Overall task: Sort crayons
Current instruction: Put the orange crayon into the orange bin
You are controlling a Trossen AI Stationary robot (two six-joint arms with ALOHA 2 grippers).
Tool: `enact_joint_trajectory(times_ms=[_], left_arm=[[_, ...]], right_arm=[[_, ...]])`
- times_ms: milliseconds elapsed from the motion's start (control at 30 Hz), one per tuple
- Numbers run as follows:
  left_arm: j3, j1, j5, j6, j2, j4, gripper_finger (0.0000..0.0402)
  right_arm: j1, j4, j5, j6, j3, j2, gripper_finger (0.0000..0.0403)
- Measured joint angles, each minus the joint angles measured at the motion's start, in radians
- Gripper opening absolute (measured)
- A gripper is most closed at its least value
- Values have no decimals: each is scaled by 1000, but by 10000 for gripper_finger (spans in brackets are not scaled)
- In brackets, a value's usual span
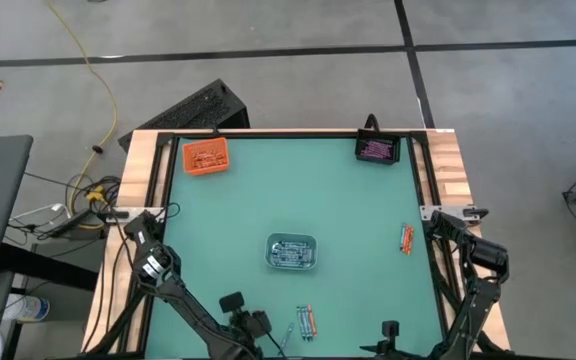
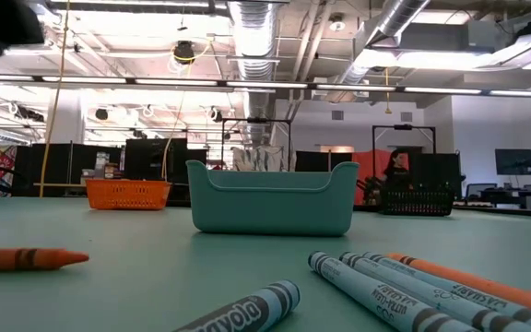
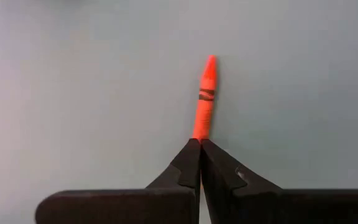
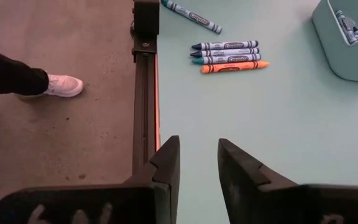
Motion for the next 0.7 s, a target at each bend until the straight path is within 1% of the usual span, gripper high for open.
enact_joint_trajectory(times_ms=[167,267,433,533,633,700], left_arm=[[43,24,-47,58,0,-122,2],[71,43,-80,102,0,-188,2],[99,82,-85,229,-1,-241,1],[98,111,-77,307,-1,-292,1],[63,145,-125,369,-9,-308,4],[52,171,-143,410,-32,-304,19]], right_arm=[[0,0,1,0,0,0,100],[-1,0,19,0,0,0,100],[-1,0,51,0,0,0,100],[-2,-3,53,0,0,0,100],[-2,0,65,2,-8,0,100],[-3,2,73,4,-15,0,100]])
